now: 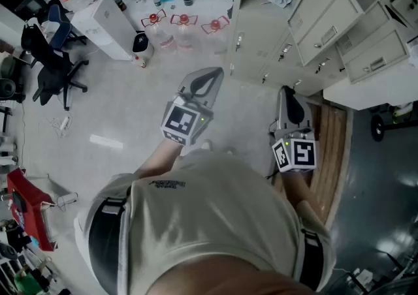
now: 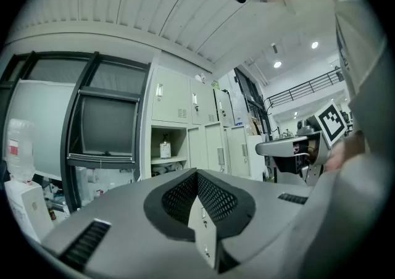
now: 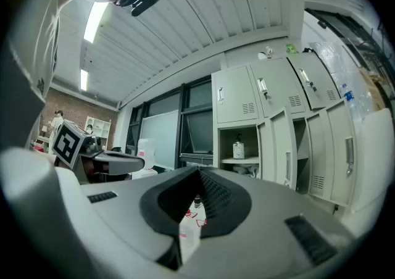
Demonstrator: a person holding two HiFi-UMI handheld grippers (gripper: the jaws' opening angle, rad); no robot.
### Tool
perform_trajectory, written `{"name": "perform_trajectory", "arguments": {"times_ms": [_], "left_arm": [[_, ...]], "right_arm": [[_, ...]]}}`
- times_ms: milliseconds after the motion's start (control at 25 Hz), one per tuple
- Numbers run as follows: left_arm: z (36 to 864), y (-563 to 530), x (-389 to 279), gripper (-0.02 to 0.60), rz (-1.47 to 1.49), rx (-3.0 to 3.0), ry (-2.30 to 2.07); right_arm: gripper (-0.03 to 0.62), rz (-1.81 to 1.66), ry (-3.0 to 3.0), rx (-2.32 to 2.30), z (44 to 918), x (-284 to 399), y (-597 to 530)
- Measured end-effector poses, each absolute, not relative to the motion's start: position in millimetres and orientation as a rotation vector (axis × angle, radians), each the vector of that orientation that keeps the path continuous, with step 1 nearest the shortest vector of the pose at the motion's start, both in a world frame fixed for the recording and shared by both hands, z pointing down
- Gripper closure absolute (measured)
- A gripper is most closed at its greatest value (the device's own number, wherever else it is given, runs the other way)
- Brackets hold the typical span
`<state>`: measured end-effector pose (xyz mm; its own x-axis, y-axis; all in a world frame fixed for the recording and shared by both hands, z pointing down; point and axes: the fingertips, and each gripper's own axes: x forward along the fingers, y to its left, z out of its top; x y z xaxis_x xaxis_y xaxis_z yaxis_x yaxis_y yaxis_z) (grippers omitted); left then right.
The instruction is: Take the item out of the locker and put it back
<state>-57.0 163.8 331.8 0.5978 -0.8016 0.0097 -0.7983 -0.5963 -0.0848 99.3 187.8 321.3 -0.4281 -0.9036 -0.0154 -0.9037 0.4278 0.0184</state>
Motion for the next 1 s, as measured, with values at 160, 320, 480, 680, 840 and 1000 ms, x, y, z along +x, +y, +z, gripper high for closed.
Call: {"name": "perform_trajectory", "arguments": {"times_ms": [160,320,480,680,840,1000], "left_arm": [[333.8,161.3,-53.9,0.569,-0.074,-2.75,1.371],[336.6,157.1,-52.1,0.568,-0.08,-2.747,1.367],[335.7,154.3,-50.6,0.568,-0.079,-2.743,1.369],[338.7,152.1,-48.8,0.568,-0.066,-2.759,1.37],[339.7,151.6,-43.8,0.568,-0.067,-2.755,1.38],[337.4,150.9,-36.7,0.568,-0.062,-2.749,1.391]], "right_arm": [[0.594,0.031,2.652,-1.677,323.9,99.3,184.0],[0.594,0.024,2.656,-1.665,325.8,99.1,181.2],[0.592,0.02,2.647,-1.65,324.5,99.5,178.3],[0.592,0.005,2.648,-1.643,327.6,99.9,176.6],[0.592,-0.006,2.655,-1.639,331.6,105.1,177.1],[0.592,-0.014,2.655,-1.628,331.8,112.1,175.6]]}}
